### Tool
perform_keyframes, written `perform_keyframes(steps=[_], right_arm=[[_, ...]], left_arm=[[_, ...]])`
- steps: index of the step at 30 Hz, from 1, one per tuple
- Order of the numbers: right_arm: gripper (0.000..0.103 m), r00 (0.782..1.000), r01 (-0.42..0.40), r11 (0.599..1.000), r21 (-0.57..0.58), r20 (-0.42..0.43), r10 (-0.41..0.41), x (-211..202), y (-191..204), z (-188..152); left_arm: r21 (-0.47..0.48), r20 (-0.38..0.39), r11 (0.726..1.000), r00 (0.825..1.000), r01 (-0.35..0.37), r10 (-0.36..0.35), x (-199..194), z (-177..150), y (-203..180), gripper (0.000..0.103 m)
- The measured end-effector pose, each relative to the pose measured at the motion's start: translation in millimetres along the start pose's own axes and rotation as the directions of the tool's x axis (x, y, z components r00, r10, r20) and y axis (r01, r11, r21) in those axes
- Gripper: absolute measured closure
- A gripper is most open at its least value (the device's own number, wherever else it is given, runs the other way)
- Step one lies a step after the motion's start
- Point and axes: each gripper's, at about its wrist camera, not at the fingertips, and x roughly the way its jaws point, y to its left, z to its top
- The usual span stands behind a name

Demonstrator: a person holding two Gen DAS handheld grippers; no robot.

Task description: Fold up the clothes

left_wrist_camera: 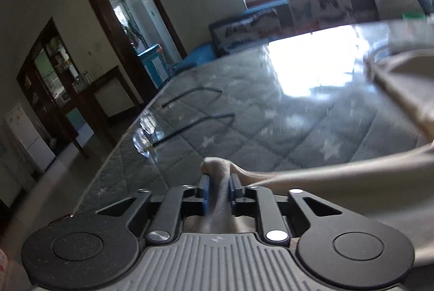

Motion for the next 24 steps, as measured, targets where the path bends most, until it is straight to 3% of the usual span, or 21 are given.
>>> perform_keyframes(steps=[4,10,13,18,24], right_arm=[[0.0,1.0,-0.005,1.0,-0.007,-0.002,0.005,-0.4,-0.1,-0.2],[0.0,1.0,-0.003,1.0,-0.015,-0.017,0.003,-1.8,0.8,3.4],[0.0,1.0,-0.007,1.0,-0.019,-0.007,0.007,-6.1,4.0,5.7],[0.0,1.0,-0.001,1.0,-0.029,0.026,0.002,-12.5,9.5,12.1],[0.0,0.998,0.005,1.0,0.029,0.065,-0.007,-8.1,9.6,19.8]], left_arm=[[0.001,-0.005,0.998,0.998,-0.07,0.07,8.4,-1.6,5.3,0.051],[-0.059,-0.001,0.994,0.996,-0.092,0.092,-4.1,4.7,18.6,0.05],[-0.139,0.005,0.989,0.998,0.056,-0.056,-26.9,12.5,17.1,0.05],[-0.142,0.039,0.956,0.966,0.258,-0.255,-51.5,20.2,-12.5,0.047],[-0.071,-0.001,0.953,0.955,0.296,-0.296,-51.1,9.2,-44.2,0.047]])
